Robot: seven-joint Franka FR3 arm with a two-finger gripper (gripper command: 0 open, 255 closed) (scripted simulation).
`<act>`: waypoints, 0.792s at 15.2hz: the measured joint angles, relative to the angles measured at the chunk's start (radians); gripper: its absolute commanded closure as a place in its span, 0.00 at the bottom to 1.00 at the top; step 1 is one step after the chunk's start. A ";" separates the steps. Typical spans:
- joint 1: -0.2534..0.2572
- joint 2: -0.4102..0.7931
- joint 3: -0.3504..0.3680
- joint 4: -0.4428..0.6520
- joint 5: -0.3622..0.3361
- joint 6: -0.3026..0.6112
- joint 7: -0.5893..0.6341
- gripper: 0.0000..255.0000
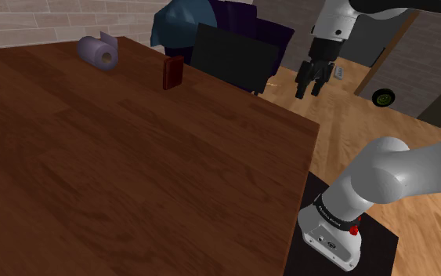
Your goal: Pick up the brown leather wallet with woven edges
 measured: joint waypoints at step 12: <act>-0.002 0.255 0.201 0.193 0.117 0.122 0.375 0.00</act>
